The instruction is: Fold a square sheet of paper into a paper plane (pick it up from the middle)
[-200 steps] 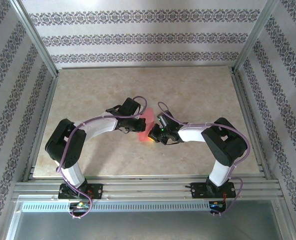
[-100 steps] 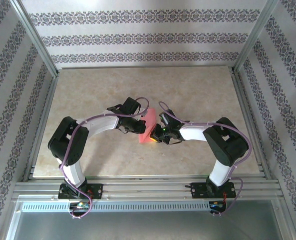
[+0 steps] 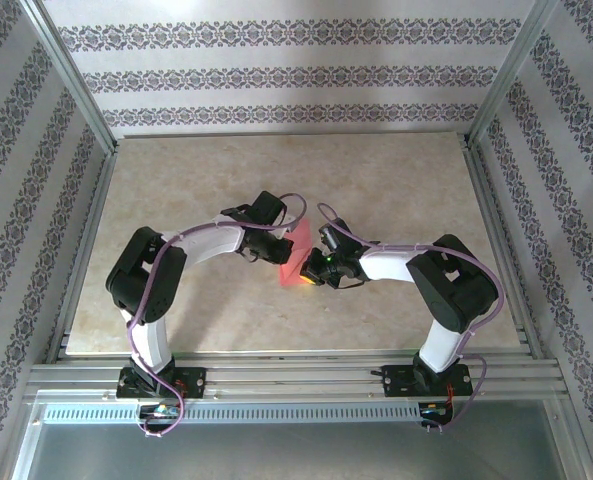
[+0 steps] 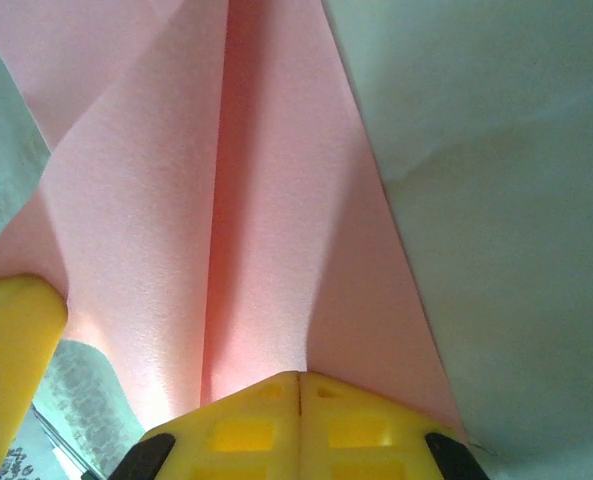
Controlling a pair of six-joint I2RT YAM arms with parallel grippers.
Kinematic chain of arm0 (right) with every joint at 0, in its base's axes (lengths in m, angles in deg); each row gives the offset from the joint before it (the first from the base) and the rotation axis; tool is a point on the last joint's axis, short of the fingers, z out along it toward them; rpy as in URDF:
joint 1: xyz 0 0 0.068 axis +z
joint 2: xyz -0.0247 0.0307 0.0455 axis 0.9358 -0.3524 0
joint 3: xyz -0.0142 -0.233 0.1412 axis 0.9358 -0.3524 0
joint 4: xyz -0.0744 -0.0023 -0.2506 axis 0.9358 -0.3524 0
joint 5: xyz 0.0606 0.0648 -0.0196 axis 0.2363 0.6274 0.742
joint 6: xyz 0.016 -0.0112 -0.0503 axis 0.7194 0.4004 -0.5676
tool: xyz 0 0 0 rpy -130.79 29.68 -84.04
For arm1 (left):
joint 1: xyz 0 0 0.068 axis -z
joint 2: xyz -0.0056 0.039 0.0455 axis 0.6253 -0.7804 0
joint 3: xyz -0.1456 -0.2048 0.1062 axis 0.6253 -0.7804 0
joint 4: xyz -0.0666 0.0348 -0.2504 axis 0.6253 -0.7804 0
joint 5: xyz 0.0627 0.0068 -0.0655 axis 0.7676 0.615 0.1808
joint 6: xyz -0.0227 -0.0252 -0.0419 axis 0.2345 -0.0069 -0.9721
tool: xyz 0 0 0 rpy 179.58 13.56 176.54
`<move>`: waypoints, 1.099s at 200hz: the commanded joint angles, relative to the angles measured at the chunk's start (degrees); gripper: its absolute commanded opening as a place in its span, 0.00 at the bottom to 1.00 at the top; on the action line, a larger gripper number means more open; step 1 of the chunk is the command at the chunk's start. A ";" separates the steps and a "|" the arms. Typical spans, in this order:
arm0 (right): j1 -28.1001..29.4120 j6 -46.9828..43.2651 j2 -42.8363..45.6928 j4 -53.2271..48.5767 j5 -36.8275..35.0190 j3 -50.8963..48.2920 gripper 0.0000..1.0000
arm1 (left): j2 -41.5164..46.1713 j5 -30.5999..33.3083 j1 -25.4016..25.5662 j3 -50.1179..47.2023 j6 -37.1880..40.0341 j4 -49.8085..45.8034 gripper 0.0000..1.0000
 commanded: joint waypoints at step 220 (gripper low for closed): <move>0.44 -1.04 -1.80 -2.46 0.38 1.07 0.07 | -4.10 4.19 -1.17 3.06 3.66 -2.77 0.00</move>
